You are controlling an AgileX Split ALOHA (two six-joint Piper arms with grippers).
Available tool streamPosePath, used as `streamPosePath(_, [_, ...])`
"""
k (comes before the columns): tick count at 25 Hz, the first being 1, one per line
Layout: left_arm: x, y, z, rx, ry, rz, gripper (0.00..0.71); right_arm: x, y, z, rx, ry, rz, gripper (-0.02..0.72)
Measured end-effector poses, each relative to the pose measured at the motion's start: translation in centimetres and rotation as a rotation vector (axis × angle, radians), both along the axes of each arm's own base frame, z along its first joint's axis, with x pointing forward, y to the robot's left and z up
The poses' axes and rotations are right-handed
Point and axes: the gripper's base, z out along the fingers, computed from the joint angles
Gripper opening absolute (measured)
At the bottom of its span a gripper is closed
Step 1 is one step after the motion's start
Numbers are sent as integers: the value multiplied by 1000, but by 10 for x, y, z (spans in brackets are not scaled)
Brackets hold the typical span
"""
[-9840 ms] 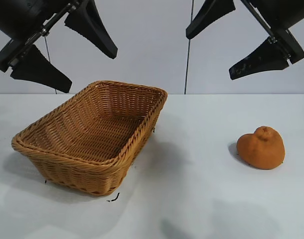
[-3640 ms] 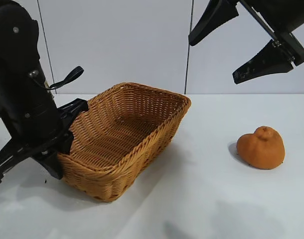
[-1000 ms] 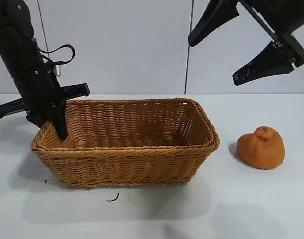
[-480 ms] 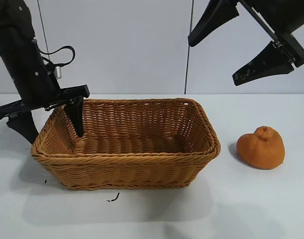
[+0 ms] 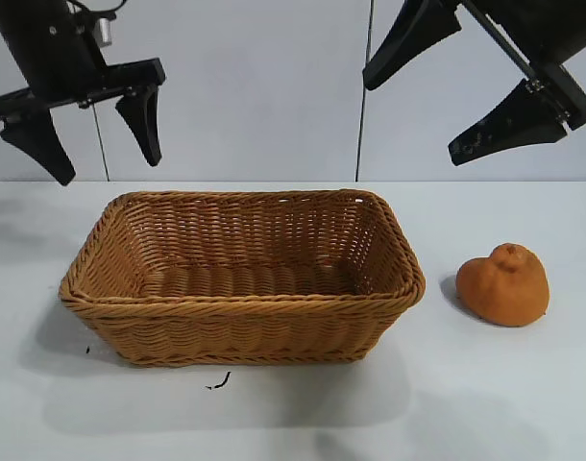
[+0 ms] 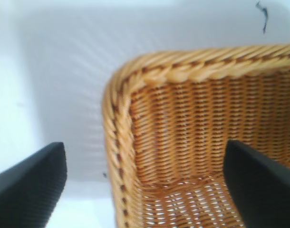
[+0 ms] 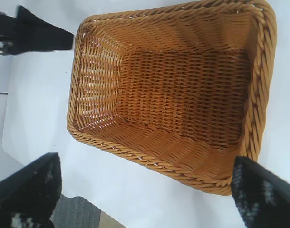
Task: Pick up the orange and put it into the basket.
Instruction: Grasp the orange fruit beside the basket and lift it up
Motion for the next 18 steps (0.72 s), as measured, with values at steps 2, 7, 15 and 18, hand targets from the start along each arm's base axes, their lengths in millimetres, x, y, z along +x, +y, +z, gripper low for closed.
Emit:
streamPosePath(2, [-1,5,8,53,-26,-11,645,0,0,0,0,0,0,696])
streamPosePath(7, [-3,18,11,142,-16,-18,645,0,0,0,0,0,0,696])
streamPosePath(15, [3,59,15,161,-19,69,645,0,0,0,-1,0,0,696])
streamPosePath(18, [-5,58,27,157,-39,66,645,0,0,0,-1,0,0,696])
